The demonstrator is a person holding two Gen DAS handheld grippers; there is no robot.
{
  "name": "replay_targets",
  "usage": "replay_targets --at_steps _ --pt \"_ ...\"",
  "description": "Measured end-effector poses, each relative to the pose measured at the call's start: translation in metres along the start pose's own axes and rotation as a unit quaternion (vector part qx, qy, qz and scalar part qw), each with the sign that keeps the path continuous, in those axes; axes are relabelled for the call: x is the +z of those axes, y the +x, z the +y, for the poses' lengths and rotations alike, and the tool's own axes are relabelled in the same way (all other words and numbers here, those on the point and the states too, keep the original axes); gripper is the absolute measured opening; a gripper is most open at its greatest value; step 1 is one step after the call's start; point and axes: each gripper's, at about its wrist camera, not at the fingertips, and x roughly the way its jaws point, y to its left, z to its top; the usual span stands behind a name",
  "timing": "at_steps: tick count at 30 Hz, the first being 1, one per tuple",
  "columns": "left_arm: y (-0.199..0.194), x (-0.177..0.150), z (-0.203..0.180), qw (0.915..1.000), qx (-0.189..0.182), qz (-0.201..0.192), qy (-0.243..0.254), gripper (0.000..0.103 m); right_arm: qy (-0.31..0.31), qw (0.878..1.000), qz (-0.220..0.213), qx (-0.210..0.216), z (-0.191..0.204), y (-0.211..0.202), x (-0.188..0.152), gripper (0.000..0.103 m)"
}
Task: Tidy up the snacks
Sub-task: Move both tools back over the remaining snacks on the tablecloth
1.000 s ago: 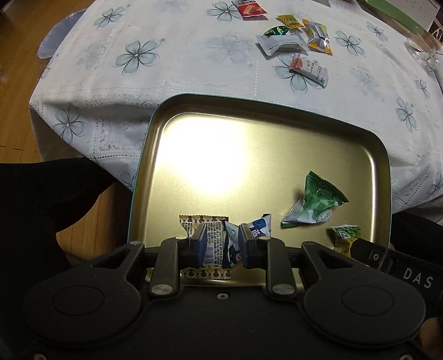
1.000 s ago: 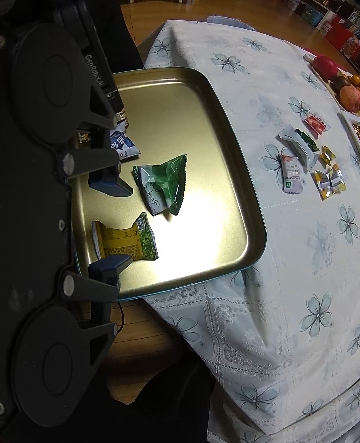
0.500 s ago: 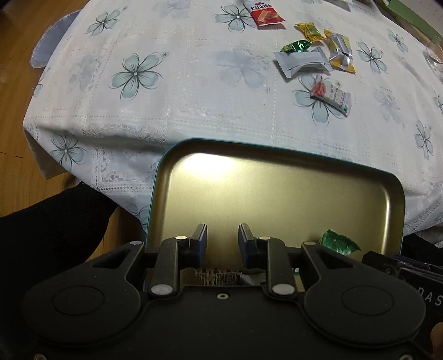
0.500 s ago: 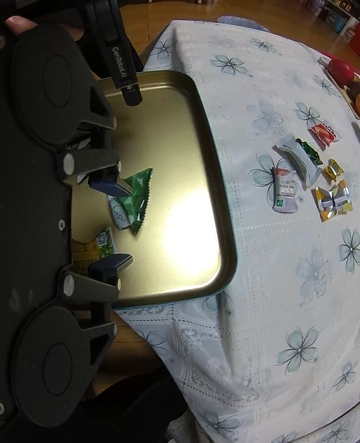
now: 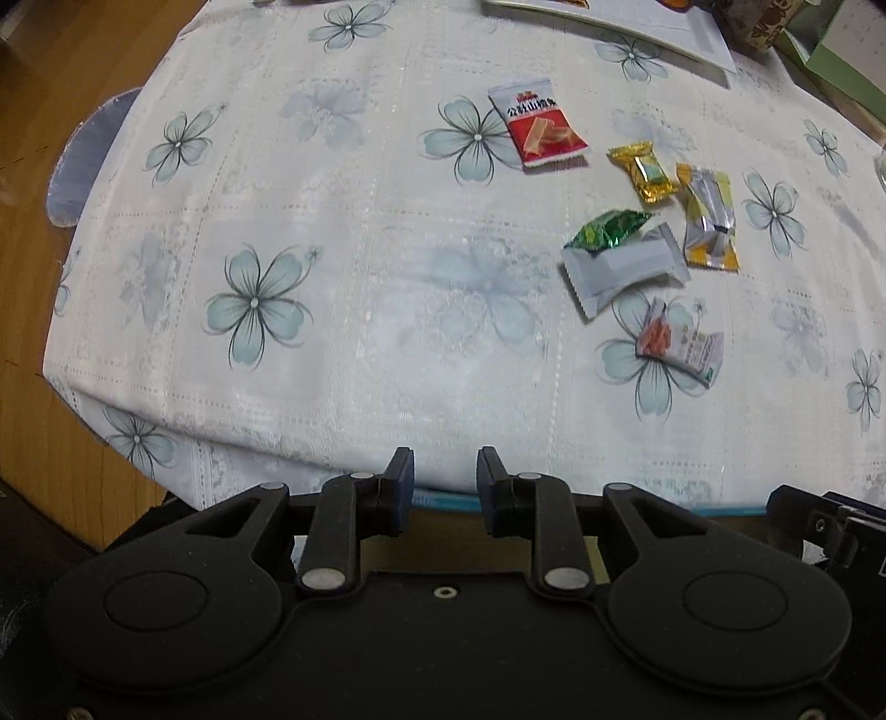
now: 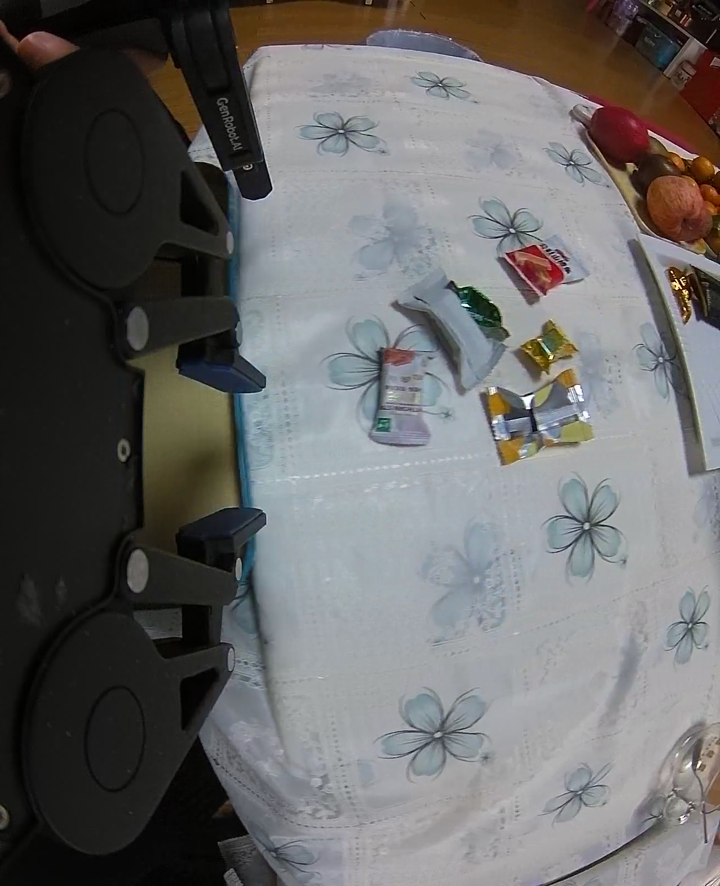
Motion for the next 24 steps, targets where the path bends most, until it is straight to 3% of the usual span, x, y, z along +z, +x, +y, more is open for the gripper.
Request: replay_targets --at_steps 8,17,24 --pt "0.015 0.053 -0.006 1.0000 -0.001 -0.002 0.001 0.034 0.005 1.000 -0.021 0.000 0.004 0.014 0.062 0.049" --pt "0.026 0.105 -0.016 0.9990 -0.042 -0.016 -0.003 0.034 0.031 0.998 -0.049 0.013 0.004 0.034 0.130 0.049" --pt "0.036 0.129 -0.013 0.9980 -0.054 -0.022 -0.025 0.035 0.058 0.997 -0.034 0.034 0.006 0.064 0.153 0.049"
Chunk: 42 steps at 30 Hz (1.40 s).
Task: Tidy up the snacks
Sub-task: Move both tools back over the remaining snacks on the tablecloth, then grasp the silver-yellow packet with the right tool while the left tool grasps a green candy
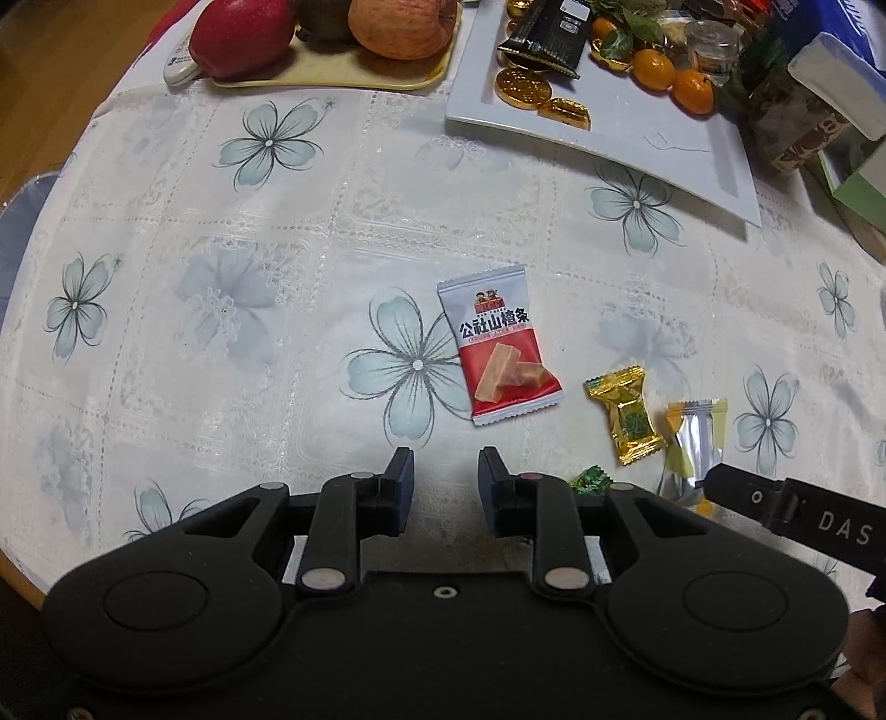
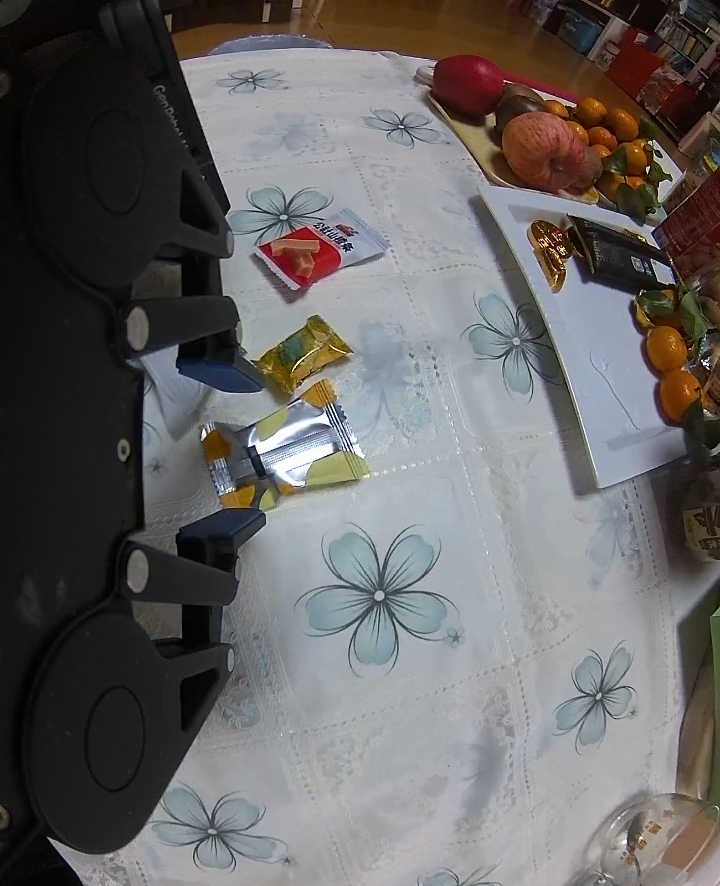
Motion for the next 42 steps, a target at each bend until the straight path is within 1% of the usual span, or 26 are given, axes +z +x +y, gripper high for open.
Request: replay_targets --at_steps 2,7,12,17,19,22,24,25,28,31,33,34,36,38,40,42 --pt "0.003 0.004 0.003 0.9999 -0.007 0.006 -0.011 0.035 -0.003 1.000 0.003 -0.006 0.003 0.007 0.002 0.049" --pt "0.004 0.010 0.004 0.9994 -0.018 0.010 -0.026 0.035 -0.009 0.999 0.009 -0.041 0.009 0.029 0.001 0.049" --pt "0.006 0.014 0.002 0.9987 -0.030 0.016 -0.037 0.035 -0.017 0.998 0.023 -0.057 0.013 0.042 -0.004 0.049" --pt "0.007 0.011 -0.004 0.9990 -0.031 0.018 -0.027 0.035 -0.032 0.996 0.017 -0.077 0.022 0.048 -0.007 0.049" --pt "0.009 0.009 -0.008 0.9990 -0.031 0.022 -0.022 0.035 -0.037 0.996 0.016 -0.081 0.024 0.049 -0.008 0.050" --pt "0.011 0.004 -0.015 0.9990 -0.034 0.028 -0.003 0.035 -0.056 0.994 0.016 -0.091 0.029 0.049 -0.009 0.046" --pt "0.011 -0.001 -0.019 0.9989 -0.035 0.028 0.015 0.035 -0.064 0.994 0.020 -0.084 0.031 0.049 -0.011 0.034" --pt "0.010 -0.002 -0.021 0.9987 -0.035 0.027 0.024 0.035 -0.065 0.994 0.028 -0.078 0.031 0.049 -0.011 0.031" --pt "0.008 -0.007 -0.025 0.9977 -0.045 0.026 0.043 0.035 -0.056 0.995 0.038 -0.069 0.027 0.048 -0.010 0.030" --pt "0.005 -0.010 -0.028 0.9948 -0.077 0.028 0.060 0.035 -0.037 0.997 0.050 -0.056 0.019 0.048 -0.007 0.030" --pt "0.002 -0.013 -0.033 0.9926 -0.089 0.027 0.078 0.035 -0.021 0.997 0.061 -0.044 0.011 0.047 -0.003 0.030" --pt "0.002 -0.015 -0.036 0.9920 -0.087 0.024 0.089 0.035 -0.014 0.997 0.065 -0.040 0.008 0.047 -0.002 0.030" --pt "0.003 -0.019 -0.043 0.9909 -0.072 0.018 0.113 0.035 -0.005 0.997 0.069 -0.034 0.001 0.045 0.000 0.030" --pt "0.008 -0.024 -0.049 0.9891 -0.057 0.020 0.134 0.035 -0.003 0.997 0.066 -0.036 -0.001 0.043 0.001 0.030" --pt "0.015 -0.026 -0.052 0.9885 -0.048 0.029 0.141 0.035 -0.006 0.997 0.060 -0.038 0.000 0.040 0.000 0.030" --pt "0.021 -0.026 -0.051 0.9901 -0.033 0.034 0.132 0.035 -0.012 0.998 0.055 -0.041 0.002 0.037 0.000 0.030"
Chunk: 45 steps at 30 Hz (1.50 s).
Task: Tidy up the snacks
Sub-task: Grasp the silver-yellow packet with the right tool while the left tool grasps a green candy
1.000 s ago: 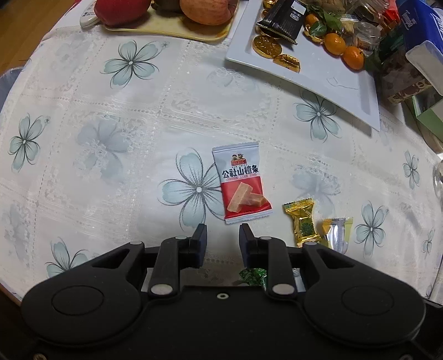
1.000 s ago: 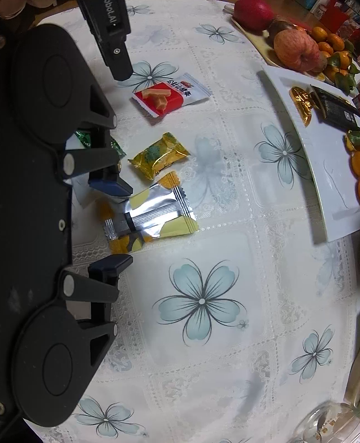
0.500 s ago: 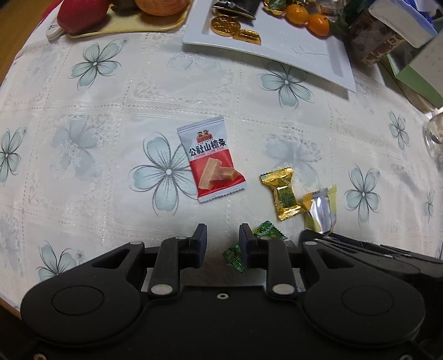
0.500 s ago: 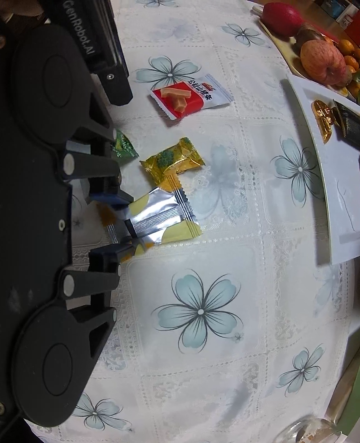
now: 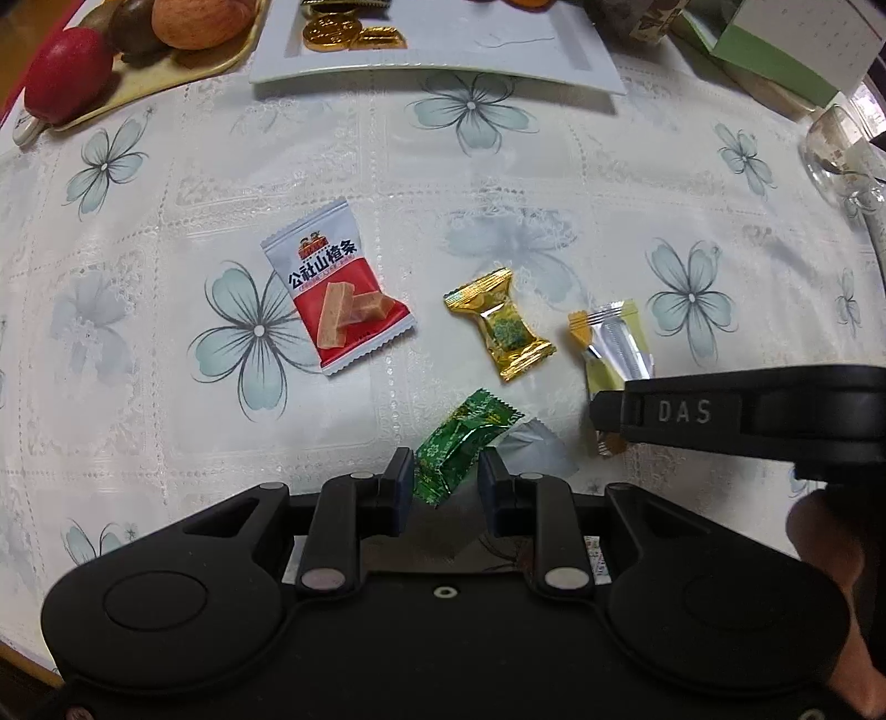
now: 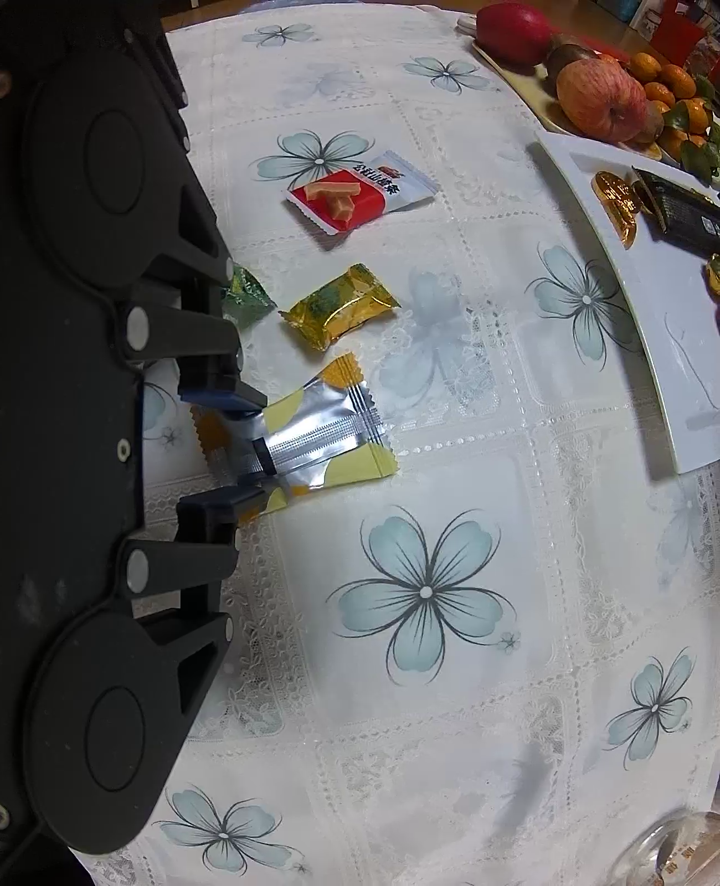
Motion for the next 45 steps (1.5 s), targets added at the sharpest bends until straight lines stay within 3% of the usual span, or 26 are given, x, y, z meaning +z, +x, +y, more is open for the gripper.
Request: replay_targets --at_steps 2,5,10,16,20,24,31,38,45 --pt "0.003 0.002 0.004 0.9998 0.016 0.000 -0.010 0.041 -0.005 1.000 -0.005 -0.003 0.003 -0.002 -0.001 0.030" --pt "-0.001 0.005 0.016 0.9993 0.008 -0.004 -0.037 0.041 -0.009 1.000 -0.007 -0.005 0.003 -0.005 -0.002 0.030" --pt "-0.011 0.014 0.041 0.9920 0.075 -0.033 -0.097 0.040 -0.007 1.000 -0.004 -0.001 0.002 -0.005 -0.003 0.030" --pt "-0.020 0.015 0.065 0.9888 0.002 -0.032 -0.145 0.040 -0.005 1.000 -0.007 0.010 -0.001 -0.010 -0.002 0.030" --pt "-0.023 0.016 0.052 0.9911 -0.010 -0.045 -0.125 0.040 0.000 1.000 -0.010 0.028 -0.007 -0.019 0.000 0.030" --pt "-0.019 0.016 0.032 0.9963 -0.014 -0.045 -0.072 0.040 0.015 0.999 -0.010 0.042 -0.018 -0.027 0.002 0.030" --pt "-0.003 0.012 0.001 0.9986 0.029 -0.043 0.003 0.040 0.025 0.998 -0.002 0.054 -0.026 -0.029 0.003 0.030" --pt "0.008 0.012 -0.006 0.9968 0.067 -0.044 0.011 0.040 0.020 0.998 -0.001 0.057 -0.025 -0.032 0.001 0.030" --pt "0.009 0.014 -0.004 0.9972 0.060 -0.044 -0.002 0.040 0.017 0.998 0.003 0.056 -0.025 -0.031 -0.001 0.030"
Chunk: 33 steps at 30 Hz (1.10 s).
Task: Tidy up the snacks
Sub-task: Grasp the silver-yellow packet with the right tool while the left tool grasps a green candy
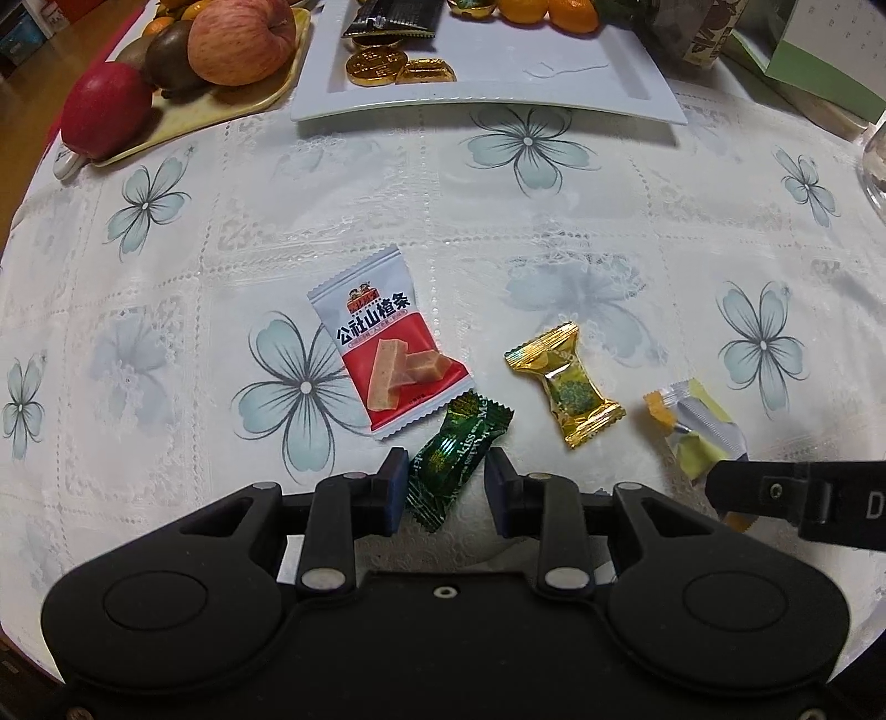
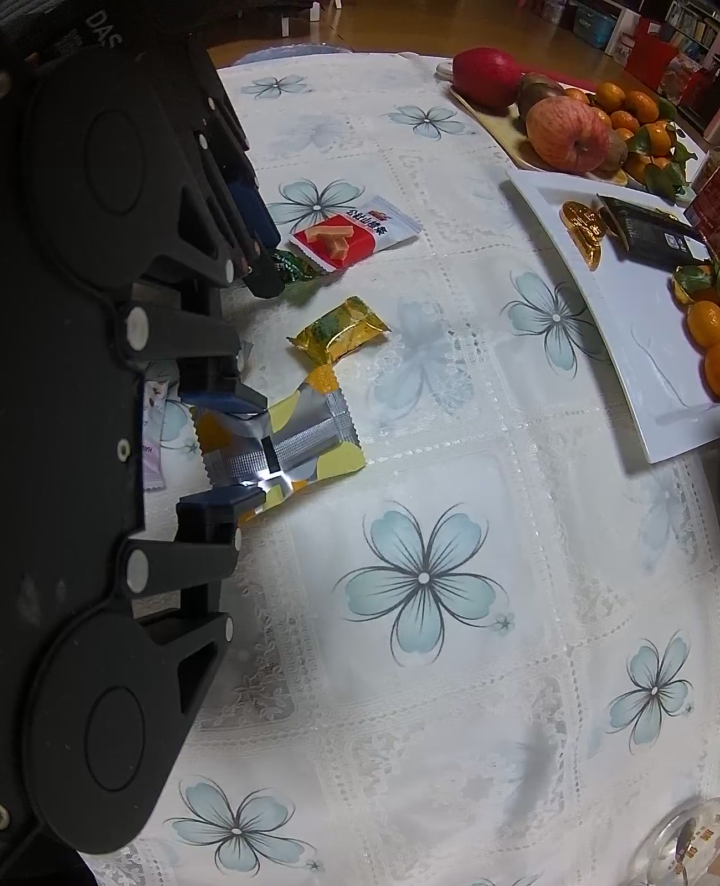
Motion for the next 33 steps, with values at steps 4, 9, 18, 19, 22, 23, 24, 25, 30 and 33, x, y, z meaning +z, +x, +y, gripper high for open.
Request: replay_targets --at_steps 4,9,18,19,22,23,24,25,30,33 --pt "-0.002 0.000 -0.001 1.0000 0.001 -0.005 0.000 0.040 -0.001 1.000 0.000 0.001 0.000 0.000 0.000 0.030" --pt "-0.001 0.000 -0.002 1.0000 -0.001 -0.002 0.001 0.040 -0.004 1.000 0.000 0.001 0.001 -0.001 0.000 0.030" --pt "0.009 0.001 -0.008 0.9999 0.014 0.000 0.001 0.041 -0.007 1.000 0.003 0.000 0.003 0.001 -0.002 0.030" --pt "0.010 0.002 -0.008 1.0000 0.009 0.002 -0.001 0.041 -0.008 1.000 0.004 0.000 0.003 0.001 -0.002 0.030" --pt "0.011 0.003 -0.004 0.9999 -0.004 0.007 -0.010 0.038 -0.007 1.000 0.004 0.001 0.002 0.001 -0.002 0.030" --pt "0.011 0.003 -0.003 0.9998 -0.006 0.008 -0.015 0.034 -0.006 1.000 0.003 0.001 0.002 0.001 -0.002 0.030" --pt "0.011 0.004 0.000 0.9997 -0.008 0.009 -0.021 0.027 -0.005 1.000 0.002 0.001 0.001 0.000 -0.001 0.030" --pt "0.011 0.004 0.003 0.9994 -0.012 0.013 -0.028 0.025 -0.004 1.000 0.001 0.002 0.001 0.000 -0.001 0.030" --pt "0.012 0.006 0.021 0.9945 -0.058 0.045 -0.074 0.024 -0.007 1.000 -0.003 0.000 -0.002 -0.005 -0.002 0.030" --pt "0.007 0.003 0.026 0.9931 -0.063 0.050 -0.086 0.024 -0.010 1.000 -0.005 -0.006 -0.005 -0.007 -0.005 0.030"
